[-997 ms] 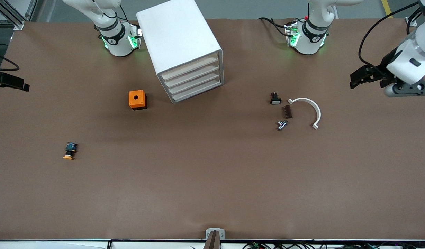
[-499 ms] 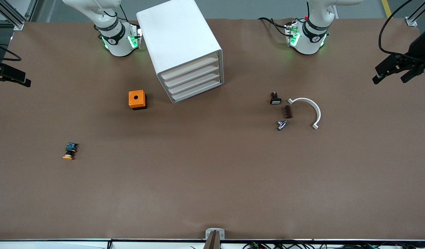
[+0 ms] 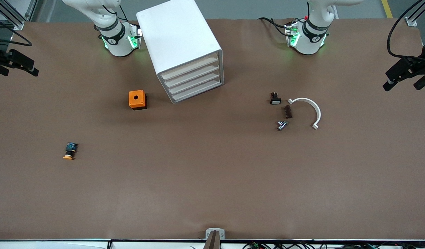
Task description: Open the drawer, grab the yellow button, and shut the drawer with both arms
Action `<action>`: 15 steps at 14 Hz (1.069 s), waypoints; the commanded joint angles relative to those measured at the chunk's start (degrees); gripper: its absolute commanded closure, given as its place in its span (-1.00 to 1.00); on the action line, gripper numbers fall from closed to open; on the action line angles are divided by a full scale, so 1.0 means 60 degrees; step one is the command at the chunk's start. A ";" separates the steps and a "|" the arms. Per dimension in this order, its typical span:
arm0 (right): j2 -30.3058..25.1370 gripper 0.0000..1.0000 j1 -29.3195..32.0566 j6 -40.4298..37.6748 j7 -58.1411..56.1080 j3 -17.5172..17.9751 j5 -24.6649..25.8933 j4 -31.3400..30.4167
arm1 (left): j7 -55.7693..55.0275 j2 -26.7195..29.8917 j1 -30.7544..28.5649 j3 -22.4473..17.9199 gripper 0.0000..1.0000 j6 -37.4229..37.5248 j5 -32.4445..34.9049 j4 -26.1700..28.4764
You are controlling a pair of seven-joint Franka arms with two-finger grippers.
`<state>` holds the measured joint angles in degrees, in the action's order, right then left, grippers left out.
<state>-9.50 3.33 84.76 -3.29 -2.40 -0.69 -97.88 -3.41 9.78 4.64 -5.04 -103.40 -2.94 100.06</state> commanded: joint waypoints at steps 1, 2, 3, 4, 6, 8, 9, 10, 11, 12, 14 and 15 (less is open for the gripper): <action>-0.0263 -1.00 0.0002 0.0228 0.0020 -0.0039 -0.0076 -0.0328 | 0.0129 -0.0413 -0.1017 0.0834 -0.99 0.0124 0.0109 -0.0532; -0.0277 -1.00 -0.0012 0.0301 0.0020 -0.0024 -0.0076 -0.0313 | 0.0115 -0.0631 -0.1443 0.1274 -0.99 0.0124 0.0109 -0.0693; -0.0292 -1.00 -0.0012 0.0360 0.0020 -0.0024 -0.0076 -0.0299 | 0.0100 -0.0822 -0.1564 0.1395 -0.99 0.0124 0.0094 -0.0912; -0.0306 -1.00 -0.0012 0.0389 0.0020 -0.0024 -0.0076 -0.0313 | 0.0143 -0.0969 -0.1565 0.1396 -0.99 0.0124 0.0094 -0.1045; -0.0321 -1.00 0.0017 0.0419 -0.0067 -0.0024 -0.0076 -0.0313 | 0.0115 -0.1451 -0.1507 0.1396 -0.99 0.0109 0.0065 -0.1628; -0.0307 -1.00 0.0002 0.0579 -0.0082 -0.0024 -0.0105 -0.0313 | 0.0041 -0.1600 -0.1477 0.1396 -0.99 0.0109 0.0065 -0.1852; -0.0307 -1.00 -0.0012 0.0594 -0.0082 -0.0024 -0.0207 -0.0313 | 0.0041 -0.1615 -0.1477 0.1396 -0.99 0.0109 0.0050 -0.1837; -0.0307 -1.00 -0.0012 0.0595 -0.0082 -0.0024 -0.0251 -0.0328 | 0.0128 -0.1615 -0.1506 0.1396 -0.99 0.0153 0.0065 -0.1794; -0.0307 -1.00 0.0017 0.0595 -0.0082 -0.0024 -0.0252 -0.0328 | 0.0158 -0.1600 -0.1535 0.1396 -0.99 0.0196 0.0065 -0.1779; -0.0307 -1.00 0.0046 0.0580 -0.0082 -0.0039 -0.0252 -0.0342 | 0.0158 -0.1586 -0.1536 0.1396 -0.99 0.0226 0.0065 -0.1807; -0.0307 -1.00 0.0105 0.0551 -0.0082 -0.0053 -0.0383 -0.0357 | 0.0158 -0.1571 -0.1565 0.1367 -0.99 0.0226 0.0065 -0.1822; -0.0307 -1.00 0.0105 0.0536 -0.0082 -0.0039 -0.0398 -0.0357 | 0.0129 -0.1571 -0.1565 0.1367 -0.99 0.0226 0.0065 -0.1822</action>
<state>-10.04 3.39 87.65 -3.33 -2.74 -1.78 -98.70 -3.34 0.51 -3.92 2.73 -103.25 -2.93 90.35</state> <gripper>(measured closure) 0.000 0.000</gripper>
